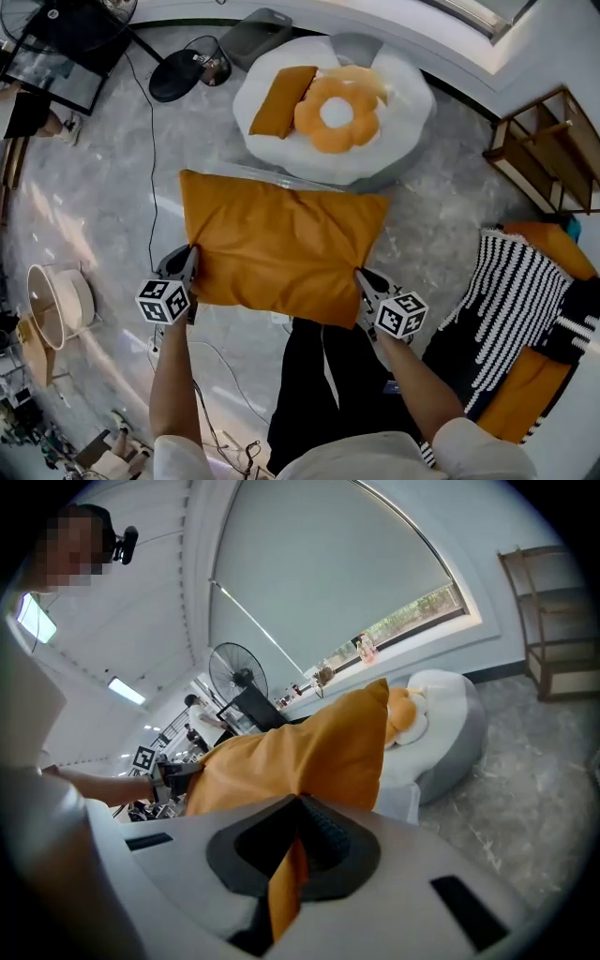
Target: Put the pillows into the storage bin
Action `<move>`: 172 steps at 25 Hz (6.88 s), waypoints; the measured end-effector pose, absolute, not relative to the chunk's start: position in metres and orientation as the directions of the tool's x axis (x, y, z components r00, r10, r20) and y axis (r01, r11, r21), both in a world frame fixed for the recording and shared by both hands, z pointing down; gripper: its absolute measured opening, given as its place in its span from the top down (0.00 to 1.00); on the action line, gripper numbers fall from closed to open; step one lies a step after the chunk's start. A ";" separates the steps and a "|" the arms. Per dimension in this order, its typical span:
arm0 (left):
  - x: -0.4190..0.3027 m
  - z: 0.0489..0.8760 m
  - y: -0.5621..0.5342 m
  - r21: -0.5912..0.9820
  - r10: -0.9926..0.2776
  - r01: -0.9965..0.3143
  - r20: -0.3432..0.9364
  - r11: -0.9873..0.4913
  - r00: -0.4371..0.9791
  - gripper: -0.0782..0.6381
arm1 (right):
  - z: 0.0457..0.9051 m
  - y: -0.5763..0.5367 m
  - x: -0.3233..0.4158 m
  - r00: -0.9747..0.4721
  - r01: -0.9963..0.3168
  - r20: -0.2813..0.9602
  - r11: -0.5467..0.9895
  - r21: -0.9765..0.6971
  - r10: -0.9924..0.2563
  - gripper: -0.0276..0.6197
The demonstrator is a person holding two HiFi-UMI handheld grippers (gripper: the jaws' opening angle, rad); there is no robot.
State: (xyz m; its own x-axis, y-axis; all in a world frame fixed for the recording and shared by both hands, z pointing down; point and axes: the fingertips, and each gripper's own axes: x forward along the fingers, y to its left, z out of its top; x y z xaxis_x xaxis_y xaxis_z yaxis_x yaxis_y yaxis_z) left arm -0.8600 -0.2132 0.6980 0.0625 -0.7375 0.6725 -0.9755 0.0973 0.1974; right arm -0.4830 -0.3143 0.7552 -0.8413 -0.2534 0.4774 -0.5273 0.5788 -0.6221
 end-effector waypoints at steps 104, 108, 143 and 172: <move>0.130 0.249 -0.114 0.025 0.031 0.033 -0.076 -0.999 0.997 0.88 | 0.247 0.187 0.301 0.562 -0.821 -0.165 -0.571 0.007 -0.810 0.90; 0.198 0.263 -0.076 0.043 0.172 0.175 -0.058 -0.984 0.983 0.88 | 0.263 0.239 0.328 0.646 -0.758 -0.141 -0.652 -0.005 -0.750 0.90; 0.605 0.567 -0.184 0.258 0.380 0.298 0.381 -0.919 0.843 0.68 | 0.559 0.207 0.629 0.791 -0.430 0.354 -0.865 -0.260 -0.500 0.69; 0.769 0.856 -0.164 0.290 0.374 0.238 0.674 -0.927 0.637 0.53 | 0.845 0.257 0.795 0.615 -0.442 0.583 -0.844 -0.302 -0.531 0.53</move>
State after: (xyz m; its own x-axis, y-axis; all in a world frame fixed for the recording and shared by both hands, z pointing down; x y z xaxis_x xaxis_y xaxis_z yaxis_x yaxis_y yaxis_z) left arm 0.7687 -0.1642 0.8559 0.6372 0.3744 0.6736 0.2376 -0.9269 0.2905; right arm 0.7953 0.2575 0.8452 0.6147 -0.5308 0.5835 -0.4424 -0.8444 -0.3020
